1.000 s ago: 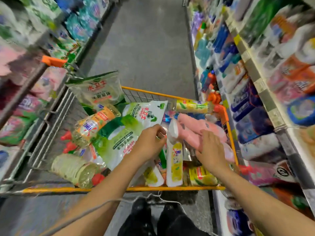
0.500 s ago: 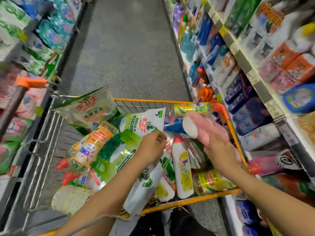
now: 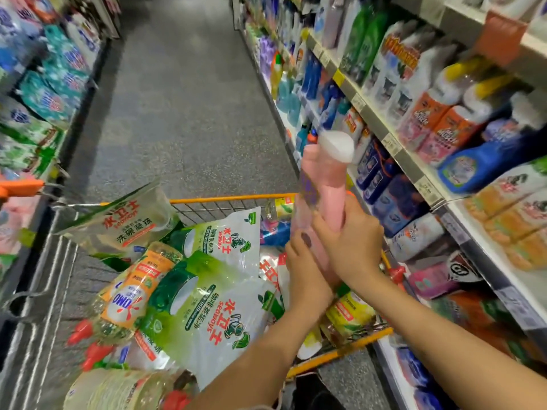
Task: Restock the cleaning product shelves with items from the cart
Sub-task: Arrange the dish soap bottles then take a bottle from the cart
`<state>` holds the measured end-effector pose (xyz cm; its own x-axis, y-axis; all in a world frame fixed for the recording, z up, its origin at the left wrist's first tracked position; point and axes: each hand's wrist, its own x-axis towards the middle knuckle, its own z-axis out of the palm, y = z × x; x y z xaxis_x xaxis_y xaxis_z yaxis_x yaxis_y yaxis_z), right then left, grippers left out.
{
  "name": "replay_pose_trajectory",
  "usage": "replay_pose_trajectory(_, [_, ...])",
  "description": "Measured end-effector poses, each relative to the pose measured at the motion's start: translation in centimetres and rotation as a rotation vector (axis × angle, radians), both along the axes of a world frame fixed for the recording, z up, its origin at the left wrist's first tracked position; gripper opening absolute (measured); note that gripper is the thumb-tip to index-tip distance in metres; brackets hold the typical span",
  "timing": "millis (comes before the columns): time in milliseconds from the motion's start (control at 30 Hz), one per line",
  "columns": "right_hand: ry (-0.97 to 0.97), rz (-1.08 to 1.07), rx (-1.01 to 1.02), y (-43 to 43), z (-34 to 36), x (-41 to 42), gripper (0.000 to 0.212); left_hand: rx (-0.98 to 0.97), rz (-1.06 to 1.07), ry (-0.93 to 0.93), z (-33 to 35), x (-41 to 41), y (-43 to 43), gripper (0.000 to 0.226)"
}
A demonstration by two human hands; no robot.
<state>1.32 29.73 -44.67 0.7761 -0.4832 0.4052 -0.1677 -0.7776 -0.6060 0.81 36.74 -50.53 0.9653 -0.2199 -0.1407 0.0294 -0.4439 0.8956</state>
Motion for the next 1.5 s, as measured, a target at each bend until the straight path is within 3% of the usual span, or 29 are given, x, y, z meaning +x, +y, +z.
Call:
replay_pose_trajectory(67, [-0.014,0.002,0.004,1.7,0.7,0.3,0.039,-0.031,0.157,-0.108,0.4,0.0,0.5,0.091])
replay_pose_trajectory(133, [-0.002,0.008,0.016,3.3,1.2,0.8,0.032,-0.175,0.273,-0.073,0.9,0.7,1.2,0.074])
replay_pose_trajectory(233, [-0.050,0.008,-0.010,5.2,1.8,1.9,0.037,-0.341,0.368,-0.018,2.2,1.7,2.3,0.012])
replay_pose_trajectory(367, [0.013,0.245,-0.014,6.7,3.3,2.9,0.062,-0.440,0.209,0.026,3.7,2.6,4.9,0.026])
replay_pose_trajectory(467, [0.061,0.501,0.321,5.3,3.7,2.8,0.061,-0.548,0.159,0.123,3.8,3.5,7.4,0.039])
replay_pose_trajectory(533, [0.040,0.463,0.415,2.8,2.9,2.4,0.050,-0.583,0.129,0.188,3.7,4.5,8.9,0.048])
replay_pose_trajectory(667, [0.045,0.178,0.432,-2.5,0.4,2.2,0.033,-0.564,0.063,0.288,4.6,6.8,11.5,0.073])
replay_pose_trajectory(833, [0.286,0.244,0.644,-4.3,-1.3,3.2,0.047,-0.745,0.071,0.446,5.9,8.7,13.7,0.067])
replay_pose_trajectory(967, [0.393,0.391,1.226,-2.2,0.0,2.9,0.043,-0.822,-0.065,0.603,6.9,9.5,14.8,0.068])
replay_pose_trajectory(1033, [0.391,0.456,1.280,-1.2,0.2,2.3,0.055,-0.805,-0.096,0.640,7.4,9.9,14.6,0.060])
replay_pose_trajectory(1133, [0.451,0.304,0.972,0.7,0.6,1.8,0.103,-0.715,-0.079,0.568,7.5,10.0,13.7,0.060])
replay_pose_trajectory(1200, [0.489,0.146,0.679,2.7,1.7,1.7,0.127,-0.642,-0.036,0.437,7.3,9.5,12.6,0.062])
replay_pose_trajectory(1300, [0.391,0.127,0.619,5.9,4.1,2.5,0.138,-0.491,0.049,0.134,7.3,8.1,10.3,0.035])
replay_pose_trajectory(1367, [0.379,0.077,0.617,7.4,5.5,3.7,0.134,-0.297,0.029,-0.106,7.5,7.2,8.7,0.032])
replay_pose_trajectory(1400, [0.366,0.015,0.606,7.6,5.7,4.3,0.123,-0.184,0.026,-0.194,7.5,6.7,8.0,0.030])
replay_pose_trajectory(1500, [0.213,-0.126,0.637,6.8,5.5,5.0,0.067,0.111,0.034,-0.259,7.7,5.6,6.6,0.032])
